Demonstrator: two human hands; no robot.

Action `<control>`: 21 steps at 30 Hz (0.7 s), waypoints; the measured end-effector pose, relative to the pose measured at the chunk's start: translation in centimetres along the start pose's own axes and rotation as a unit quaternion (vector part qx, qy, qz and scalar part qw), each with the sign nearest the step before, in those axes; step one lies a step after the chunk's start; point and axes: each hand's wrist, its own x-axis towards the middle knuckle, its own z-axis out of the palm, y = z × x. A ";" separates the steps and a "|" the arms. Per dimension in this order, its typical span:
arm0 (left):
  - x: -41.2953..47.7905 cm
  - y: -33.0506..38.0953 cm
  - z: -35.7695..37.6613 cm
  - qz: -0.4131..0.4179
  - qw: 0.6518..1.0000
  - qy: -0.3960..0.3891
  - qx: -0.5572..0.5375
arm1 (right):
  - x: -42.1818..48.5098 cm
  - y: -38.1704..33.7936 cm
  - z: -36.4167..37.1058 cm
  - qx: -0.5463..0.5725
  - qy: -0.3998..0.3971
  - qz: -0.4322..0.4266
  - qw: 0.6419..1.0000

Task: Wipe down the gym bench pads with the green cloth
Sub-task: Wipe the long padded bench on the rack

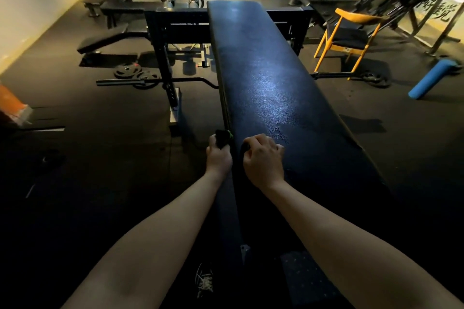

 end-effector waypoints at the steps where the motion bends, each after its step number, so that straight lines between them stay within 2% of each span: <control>1: -0.1 0.2 0.1 -0.002 1.000 -0.007 0.013 | 0.1 0.0 0.0 0.003 -0.004 0.004 1.000; 7: -2.2 -0.4 -0.3 0.014 0.995 -0.014 0.100 | 0.3 0.0 -0.2 0.012 -0.015 0.008 1.000; 14: -6.0 -0.9 -0.6 0.064 0.986 -0.005 0.152 | -0.1 -0.1 -0.6 0.033 -0.029 -0.001 0.999; 21: -8.5 -1.4 -0.6 0.171 0.973 0.012 0.153 | -0.2 0.2 -1.3 0.125 -0.047 -0.008 0.991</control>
